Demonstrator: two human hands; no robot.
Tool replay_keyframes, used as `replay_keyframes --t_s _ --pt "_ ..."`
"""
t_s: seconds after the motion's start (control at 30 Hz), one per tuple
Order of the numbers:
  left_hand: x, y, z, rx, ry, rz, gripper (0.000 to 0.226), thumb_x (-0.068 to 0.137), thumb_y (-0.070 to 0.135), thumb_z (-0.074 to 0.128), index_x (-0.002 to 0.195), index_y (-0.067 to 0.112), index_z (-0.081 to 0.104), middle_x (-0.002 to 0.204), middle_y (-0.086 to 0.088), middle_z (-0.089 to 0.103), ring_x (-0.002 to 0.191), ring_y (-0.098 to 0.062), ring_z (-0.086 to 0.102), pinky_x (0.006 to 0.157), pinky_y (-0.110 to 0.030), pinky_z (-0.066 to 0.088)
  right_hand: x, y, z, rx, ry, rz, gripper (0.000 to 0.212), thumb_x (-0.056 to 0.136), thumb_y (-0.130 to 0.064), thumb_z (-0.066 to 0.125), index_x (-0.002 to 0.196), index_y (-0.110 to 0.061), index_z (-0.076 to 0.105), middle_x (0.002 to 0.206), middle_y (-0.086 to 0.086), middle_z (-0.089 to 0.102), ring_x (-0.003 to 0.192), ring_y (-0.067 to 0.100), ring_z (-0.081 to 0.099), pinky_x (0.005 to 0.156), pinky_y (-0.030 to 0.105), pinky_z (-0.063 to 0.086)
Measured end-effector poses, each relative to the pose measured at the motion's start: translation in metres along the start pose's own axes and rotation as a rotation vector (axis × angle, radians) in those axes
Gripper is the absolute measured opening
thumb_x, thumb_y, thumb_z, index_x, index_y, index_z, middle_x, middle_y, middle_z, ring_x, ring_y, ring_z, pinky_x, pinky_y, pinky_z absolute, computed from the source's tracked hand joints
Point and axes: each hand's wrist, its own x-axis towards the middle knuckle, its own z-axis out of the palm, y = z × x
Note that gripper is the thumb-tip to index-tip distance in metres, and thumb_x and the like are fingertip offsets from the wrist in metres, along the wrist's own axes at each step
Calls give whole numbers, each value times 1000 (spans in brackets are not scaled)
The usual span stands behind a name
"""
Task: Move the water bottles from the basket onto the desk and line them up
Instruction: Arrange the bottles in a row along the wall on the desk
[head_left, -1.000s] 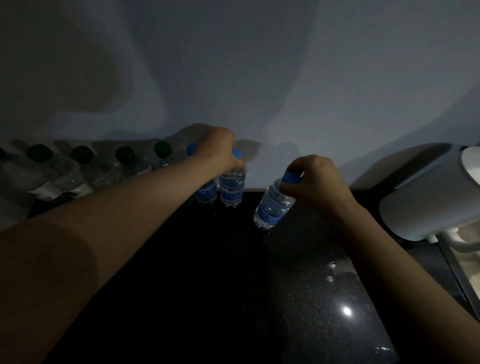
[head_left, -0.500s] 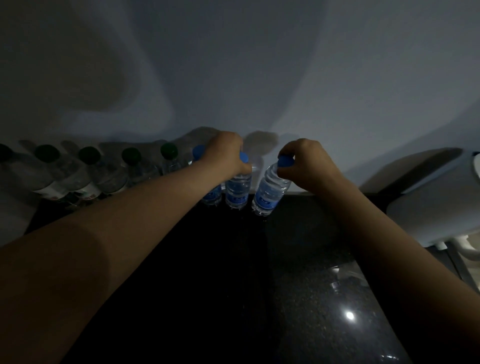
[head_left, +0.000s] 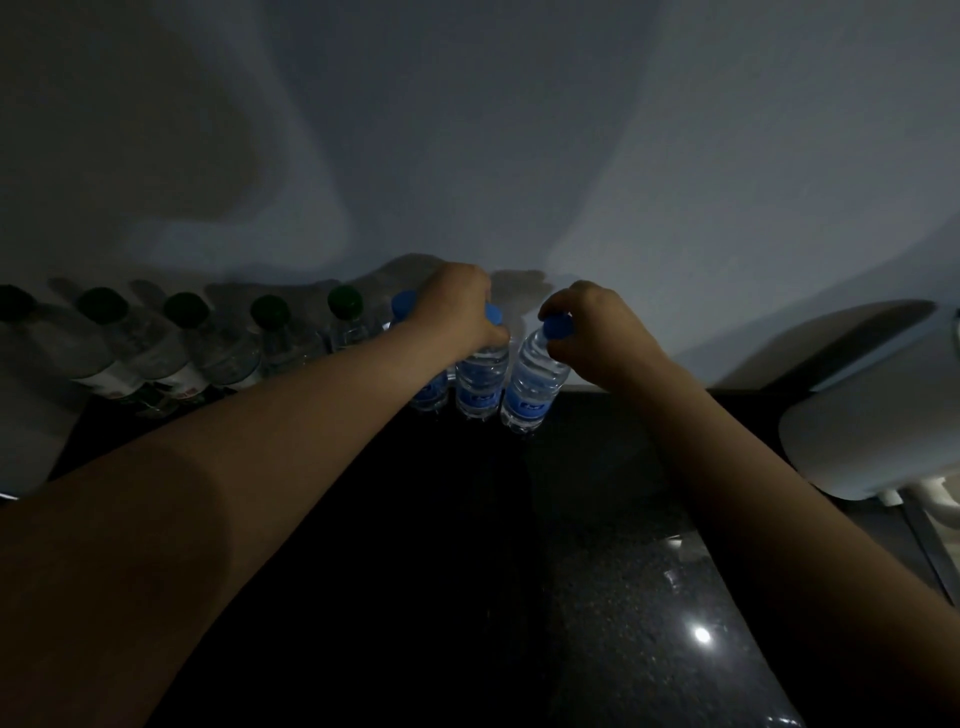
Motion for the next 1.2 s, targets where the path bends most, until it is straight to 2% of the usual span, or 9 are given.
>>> replay_keyframes --t_s 0.2,0.37,0.5,0.63,0.73,0.83,0.97,1.03,1.2 --pt "0 0 0 4 4 0 34 74 26 76 94 2 64 95 -14 64 89 -29 62 65 -30 42 0 -2 0 2 10 -16 34 82 -4 65 116 -10 65 118 12 57 104 28 57 89 34 50" --pt "0 2 2 -3 2 -15 33 74 25 76 91 -1 64 91 -16 65 85 -30 63 64 -31 44 -3 -2 0 -12 16 -23 37 85 -4 63 122 -8 61 122 13 56 108 29 57 91 31 46" --pt "1 1 5 -15 9 -26 28 76 24 74 85 4 57 88 -12 58 84 -26 58 64 -31 40 -7 0 -1 -6 36 -12 44 87 -4 62 130 -8 55 128 13 56 112 28 56 97 32 45" --pt "1 -3 7 -55 37 -19 33 79 24 73 98 0 59 96 -11 55 91 -25 56 68 -31 39 -17 0 -1 45 58 11 52 85 -9 67 135 -8 50 128 13 56 111 25 56 95 30 44" --pt "-2 -6 7 -37 49 3 30 77 27 75 89 7 56 90 -7 56 77 -20 53 57 -25 34 -33 3 -3 68 98 35 50 85 -11 68 132 -8 51 125 13 57 107 24 58 89 27 45" --pt "-7 -9 5 -51 73 11 30 74 26 77 89 10 57 84 -2 52 68 -15 48 48 -23 27 -62 4 -6 79 90 69 54 85 -16 68 135 -11 49 128 11 56 109 22 57 92 30 48" --pt "-16 -12 0 -8 102 62 33 75 24 74 98 3 62 92 -9 60 80 -22 56 63 -30 42 -108 2 -6 75 88 95 56 85 -20 68 136 -17 47 129 6 55 106 15 58 88 23 44" --pt "-26 -13 -2 3 114 96 30 76 23 73 97 3 62 93 -10 59 83 -23 57 67 -31 42 -130 1 -8 78 100 122 56 85 -23 69 136 -20 48 129 3 56 108 13 57 87 21 44" --pt "-75 -13 -2 -3 66 233 25 75 23 73 94 10 63 92 -1 52 78 -16 55 70 -31 46 -182 -3 -12 92 88 189 54 84 -23 69 135 -21 49 130 1 54 111 12 56 92 28 51"
